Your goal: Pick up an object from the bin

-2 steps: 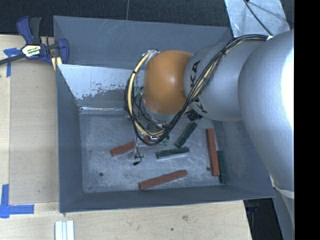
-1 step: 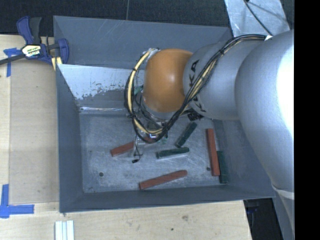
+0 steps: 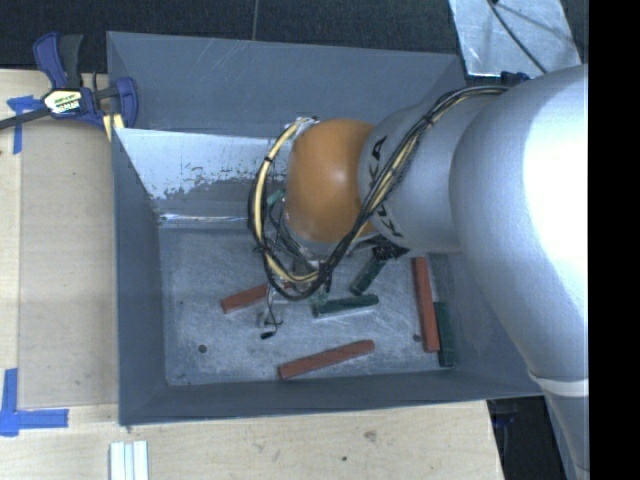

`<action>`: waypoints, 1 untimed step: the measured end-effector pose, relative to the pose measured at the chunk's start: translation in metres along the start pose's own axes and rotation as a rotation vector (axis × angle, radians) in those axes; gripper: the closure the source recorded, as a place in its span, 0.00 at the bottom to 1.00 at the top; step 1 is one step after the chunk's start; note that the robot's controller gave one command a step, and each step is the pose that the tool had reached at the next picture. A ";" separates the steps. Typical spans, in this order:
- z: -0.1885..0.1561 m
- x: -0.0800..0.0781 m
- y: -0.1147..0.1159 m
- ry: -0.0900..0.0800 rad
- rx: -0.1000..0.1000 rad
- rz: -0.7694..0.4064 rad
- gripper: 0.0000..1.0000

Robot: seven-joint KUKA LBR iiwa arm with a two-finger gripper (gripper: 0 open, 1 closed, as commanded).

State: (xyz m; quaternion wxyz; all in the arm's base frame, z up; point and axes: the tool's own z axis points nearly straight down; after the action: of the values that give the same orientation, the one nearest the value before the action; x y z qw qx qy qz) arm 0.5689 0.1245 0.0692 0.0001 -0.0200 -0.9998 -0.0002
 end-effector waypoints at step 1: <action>0.000 -0.001 0.000 -0.001 0.000 0.000 0.00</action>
Offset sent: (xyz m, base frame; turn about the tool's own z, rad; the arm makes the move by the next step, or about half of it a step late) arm 0.0000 0.0000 0.0000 0.0000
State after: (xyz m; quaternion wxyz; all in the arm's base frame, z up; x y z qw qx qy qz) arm 0.5696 0.1244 0.0695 -0.0007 -0.0201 -0.9998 -0.0003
